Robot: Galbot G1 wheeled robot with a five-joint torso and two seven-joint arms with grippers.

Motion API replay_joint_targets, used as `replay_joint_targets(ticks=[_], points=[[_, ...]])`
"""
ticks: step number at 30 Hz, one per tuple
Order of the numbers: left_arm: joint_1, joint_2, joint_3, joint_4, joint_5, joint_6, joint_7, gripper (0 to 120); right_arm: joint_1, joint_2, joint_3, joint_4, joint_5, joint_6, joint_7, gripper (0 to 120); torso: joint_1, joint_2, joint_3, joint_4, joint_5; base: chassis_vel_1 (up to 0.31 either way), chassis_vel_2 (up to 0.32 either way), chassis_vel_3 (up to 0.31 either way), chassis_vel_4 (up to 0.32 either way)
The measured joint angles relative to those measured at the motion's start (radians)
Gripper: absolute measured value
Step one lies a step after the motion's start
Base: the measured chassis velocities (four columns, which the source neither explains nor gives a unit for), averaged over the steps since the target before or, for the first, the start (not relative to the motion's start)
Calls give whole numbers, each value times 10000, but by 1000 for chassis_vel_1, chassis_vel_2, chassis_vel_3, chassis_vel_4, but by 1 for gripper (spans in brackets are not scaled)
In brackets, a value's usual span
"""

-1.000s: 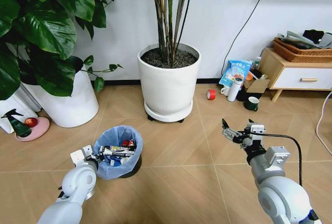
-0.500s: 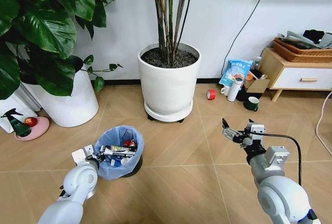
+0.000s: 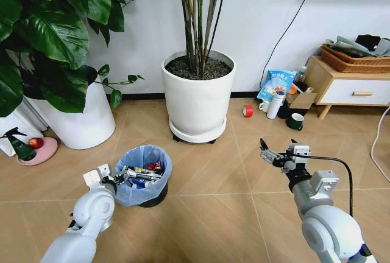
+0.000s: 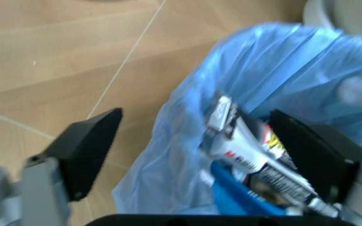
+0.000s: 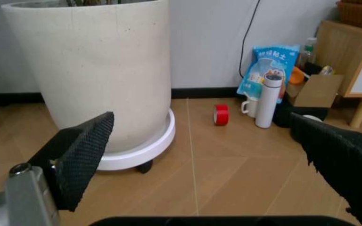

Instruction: Pick up the trash bin and place the garbage on the floor into it.

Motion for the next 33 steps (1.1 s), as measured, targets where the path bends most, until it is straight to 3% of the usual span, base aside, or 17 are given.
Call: replay_joint_targets(ticks=[9, 19, 26, 28, 33], points=[[5, 138, 77, -633, 441, -587, 151, 112, 37, -31, 71, 24, 157, -41, 14, 100, 0, 0, 0, -1, -1, 0, 0, 0, 0], [454, 442, -454, -1614, 2483, -1440, 1641, 113, 249, -76, 285, 77, 434, -82, 14, 100, 0, 0, 0, 0, 0, 0, 0, 0, 0], [2222, 438, -2214, -2574, 4602, -1684, 4068, 103, 67, 51, 979, 292, 487, -158, -650, 100, -1, 0, -1, 1, -1, 0, 0, 0, 0], [2855, 220, -2936, -2913, 5287, -2086, 4907, 101, -86, 220, 1208, 398, 462, -172, -877, 100, -1, 1, -2, 2, 1, 0, 0, 0, 0], [3693, -540, -3863, -3443, 6324, -2515, 5820, 100, -476, 670, 1366, 575, 162, -222, -1027, 100, -2, 0, -2, 0, 0, 0, 0, 0, 0]])
